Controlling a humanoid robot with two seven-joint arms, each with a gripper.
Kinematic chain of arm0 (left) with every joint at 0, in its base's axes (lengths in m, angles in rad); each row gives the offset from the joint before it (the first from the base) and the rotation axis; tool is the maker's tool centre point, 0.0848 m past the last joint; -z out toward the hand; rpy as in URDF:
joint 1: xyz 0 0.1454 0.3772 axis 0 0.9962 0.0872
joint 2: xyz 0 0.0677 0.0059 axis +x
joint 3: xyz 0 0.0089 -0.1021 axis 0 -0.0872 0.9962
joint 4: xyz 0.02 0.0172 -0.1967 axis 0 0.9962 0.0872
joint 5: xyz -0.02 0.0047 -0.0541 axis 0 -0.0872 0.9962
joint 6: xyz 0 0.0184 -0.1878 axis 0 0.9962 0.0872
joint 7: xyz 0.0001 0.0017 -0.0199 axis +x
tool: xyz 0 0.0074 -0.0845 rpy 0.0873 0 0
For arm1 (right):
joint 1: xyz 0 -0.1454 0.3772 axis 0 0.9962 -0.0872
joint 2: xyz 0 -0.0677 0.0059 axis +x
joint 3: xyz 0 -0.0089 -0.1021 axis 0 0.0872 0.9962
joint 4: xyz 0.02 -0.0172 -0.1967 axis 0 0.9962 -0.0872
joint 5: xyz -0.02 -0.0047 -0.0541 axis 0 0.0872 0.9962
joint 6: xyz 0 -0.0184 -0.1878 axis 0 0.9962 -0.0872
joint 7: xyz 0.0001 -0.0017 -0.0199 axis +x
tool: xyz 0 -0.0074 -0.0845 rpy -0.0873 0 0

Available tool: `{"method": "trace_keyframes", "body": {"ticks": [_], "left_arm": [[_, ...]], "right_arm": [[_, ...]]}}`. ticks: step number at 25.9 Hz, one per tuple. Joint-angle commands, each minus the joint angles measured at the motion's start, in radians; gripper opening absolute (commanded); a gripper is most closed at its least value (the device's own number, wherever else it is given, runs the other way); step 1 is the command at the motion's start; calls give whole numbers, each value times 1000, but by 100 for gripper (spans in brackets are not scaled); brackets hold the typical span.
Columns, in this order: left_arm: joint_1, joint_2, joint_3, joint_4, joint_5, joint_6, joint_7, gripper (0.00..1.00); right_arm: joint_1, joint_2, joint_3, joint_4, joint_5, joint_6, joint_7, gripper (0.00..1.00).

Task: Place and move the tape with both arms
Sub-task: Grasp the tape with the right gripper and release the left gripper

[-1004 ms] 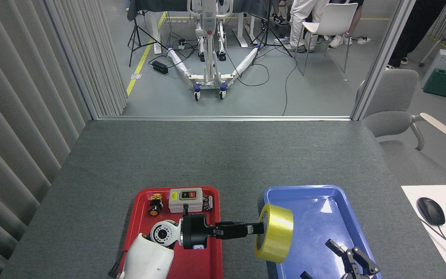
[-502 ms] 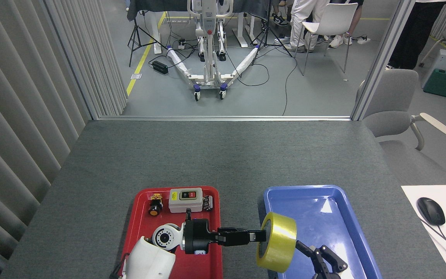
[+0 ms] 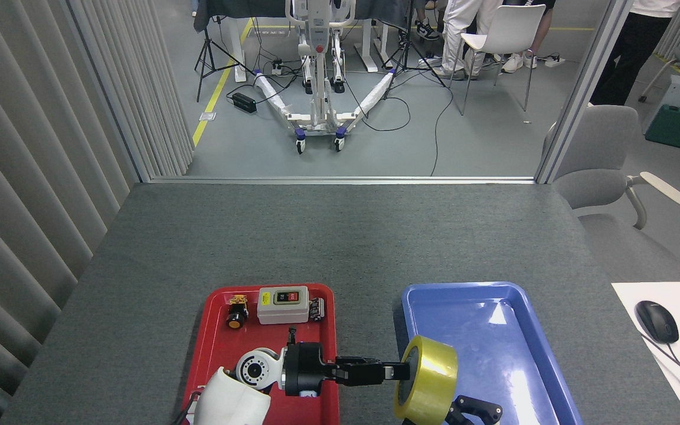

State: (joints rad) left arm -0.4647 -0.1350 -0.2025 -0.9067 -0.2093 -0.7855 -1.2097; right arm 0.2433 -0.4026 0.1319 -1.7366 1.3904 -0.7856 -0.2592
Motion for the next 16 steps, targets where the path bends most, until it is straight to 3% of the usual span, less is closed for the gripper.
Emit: {"method": "trace_keyframes", "body": {"ticks": [1, 3, 10, 12, 14, 16], "left_arm": [[0, -2, 29, -9, 10, 0, 12, 100], [1, 0, 29, -38, 7, 0, 12, 100], [40, 3, 57, -133, 15, 0, 55, 100], [43, 32, 101, -150, 13, 6, 156, 100], [57, 112, 132, -201, -2, 14, 332, 100], [141, 176, 149, -274, -41, 11, 558, 100]], "right_arm": [[5, 1, -8, 0, 1, 0, -5, 5], [5, -1, -11, 0, 2, 0, -5, 0], [-15, -9, -98, 11, -11, 0, 3, 0], [-62, -25, -120, 38, -28, 0, 67, 0], [-142, -61, -113, 71, -85, 8, 208, 0], [-206, -70, -109, 80, -163, 153, 386, 4]]}}
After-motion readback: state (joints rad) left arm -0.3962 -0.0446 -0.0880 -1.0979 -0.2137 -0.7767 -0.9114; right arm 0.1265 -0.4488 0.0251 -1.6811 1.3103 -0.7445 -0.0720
